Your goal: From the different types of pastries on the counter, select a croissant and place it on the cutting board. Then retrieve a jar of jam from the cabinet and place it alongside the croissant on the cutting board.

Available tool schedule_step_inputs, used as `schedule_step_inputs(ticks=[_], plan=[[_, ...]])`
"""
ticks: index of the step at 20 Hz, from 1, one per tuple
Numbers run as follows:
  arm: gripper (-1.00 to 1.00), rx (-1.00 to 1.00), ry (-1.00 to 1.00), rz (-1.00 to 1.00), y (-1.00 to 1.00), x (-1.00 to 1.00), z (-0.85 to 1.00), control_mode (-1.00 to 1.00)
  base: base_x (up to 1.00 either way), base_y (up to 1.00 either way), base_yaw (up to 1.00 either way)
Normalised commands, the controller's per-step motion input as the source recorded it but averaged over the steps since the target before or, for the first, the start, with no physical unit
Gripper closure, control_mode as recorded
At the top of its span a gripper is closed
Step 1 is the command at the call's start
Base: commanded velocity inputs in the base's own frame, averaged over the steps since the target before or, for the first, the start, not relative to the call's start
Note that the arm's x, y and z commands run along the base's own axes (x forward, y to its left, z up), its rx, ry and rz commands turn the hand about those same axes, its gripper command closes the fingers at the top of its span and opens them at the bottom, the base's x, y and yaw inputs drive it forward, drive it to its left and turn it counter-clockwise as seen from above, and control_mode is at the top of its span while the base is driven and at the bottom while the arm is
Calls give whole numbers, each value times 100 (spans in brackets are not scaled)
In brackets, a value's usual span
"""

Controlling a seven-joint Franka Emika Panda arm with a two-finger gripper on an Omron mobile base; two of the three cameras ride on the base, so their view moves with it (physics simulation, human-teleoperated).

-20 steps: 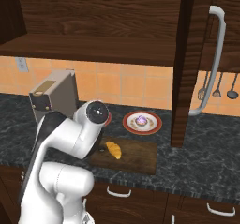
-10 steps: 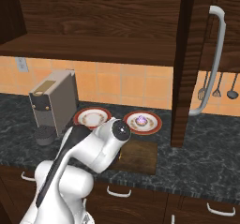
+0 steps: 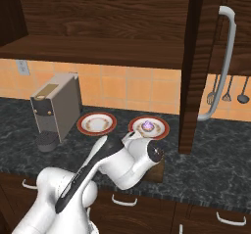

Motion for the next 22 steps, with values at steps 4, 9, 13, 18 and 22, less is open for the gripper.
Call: schedule_step_inputs(ticks=[4, 9, 13, 18, 22], plan=[[100, -2, 13, 0, -48, 12, 0, -100, 0, 0, 0], [100, 3, 4, 4, -58, 42, -4, -100, 0, 0, 0], [100, 7, 0, 6, -64, 17, -29, -100, 0, 0, 0], [100, 0, 0, 8, -6, 7, -45, -100, 0, 0, 0], [100, 0, 0, 1, 0, 22, 0, -100, 0, 0, 0]])
